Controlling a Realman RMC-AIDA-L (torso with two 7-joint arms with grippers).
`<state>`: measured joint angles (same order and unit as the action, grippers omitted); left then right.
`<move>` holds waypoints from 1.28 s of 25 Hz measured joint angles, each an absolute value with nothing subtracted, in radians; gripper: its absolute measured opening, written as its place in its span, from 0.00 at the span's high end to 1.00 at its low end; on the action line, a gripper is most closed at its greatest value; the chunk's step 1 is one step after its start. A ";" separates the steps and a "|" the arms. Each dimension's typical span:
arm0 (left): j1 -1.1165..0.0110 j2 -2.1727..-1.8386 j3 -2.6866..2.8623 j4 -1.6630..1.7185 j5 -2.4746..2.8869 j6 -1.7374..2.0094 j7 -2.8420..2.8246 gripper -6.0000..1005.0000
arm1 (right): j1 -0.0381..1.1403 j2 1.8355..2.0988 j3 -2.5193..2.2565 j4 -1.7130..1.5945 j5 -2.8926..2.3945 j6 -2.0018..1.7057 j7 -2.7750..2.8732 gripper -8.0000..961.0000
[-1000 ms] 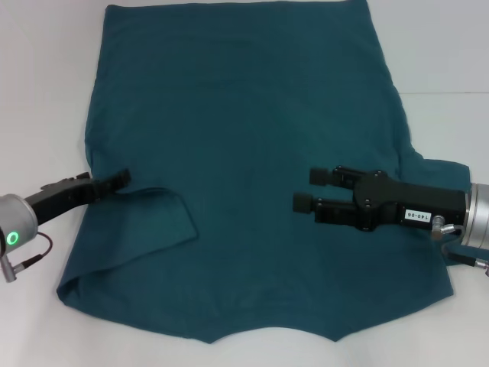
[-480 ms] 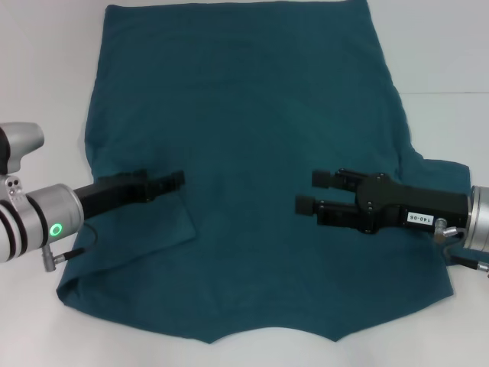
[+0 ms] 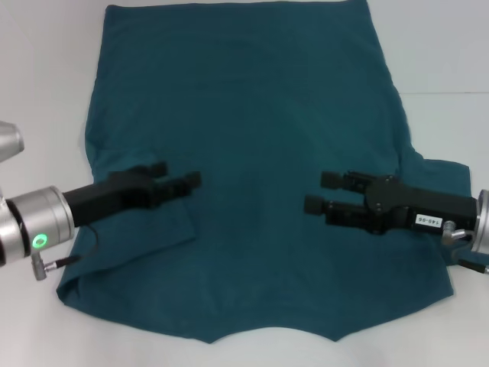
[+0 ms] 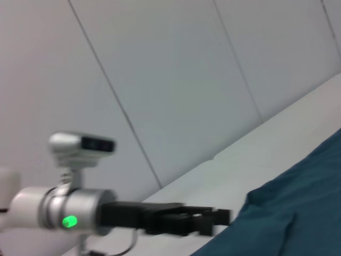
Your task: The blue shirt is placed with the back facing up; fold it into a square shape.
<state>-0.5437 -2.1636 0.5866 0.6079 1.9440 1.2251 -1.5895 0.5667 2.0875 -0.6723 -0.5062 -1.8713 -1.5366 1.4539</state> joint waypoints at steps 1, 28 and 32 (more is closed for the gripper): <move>-0.532 -2.164 0.586 0.613 1.935 1.295 -1.547 0.10 | 0.564 2.087 -0.666 -0.506 -1.870 -1.534 1.455 0.11; -0.500 -2.164 0.733 0.619 1.976 1.586 -1.191 0.10 | 0.444 2.004 -0.586 -0.675 -1.992 -1.272 2.053 0.11; -0.499 -2.164 0.733 0.625 1.989 1.587 -1.190 0.10 | 0.447 1.982 -0.585 -0.676 -2.041 -1.253 2.127 0.11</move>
<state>-0.4991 -2.1640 0.7333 0.6247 1.9888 1.5873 -1.1901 0.4473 1.9822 -0.5853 -0.6764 -2.0408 -1.2529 2.1269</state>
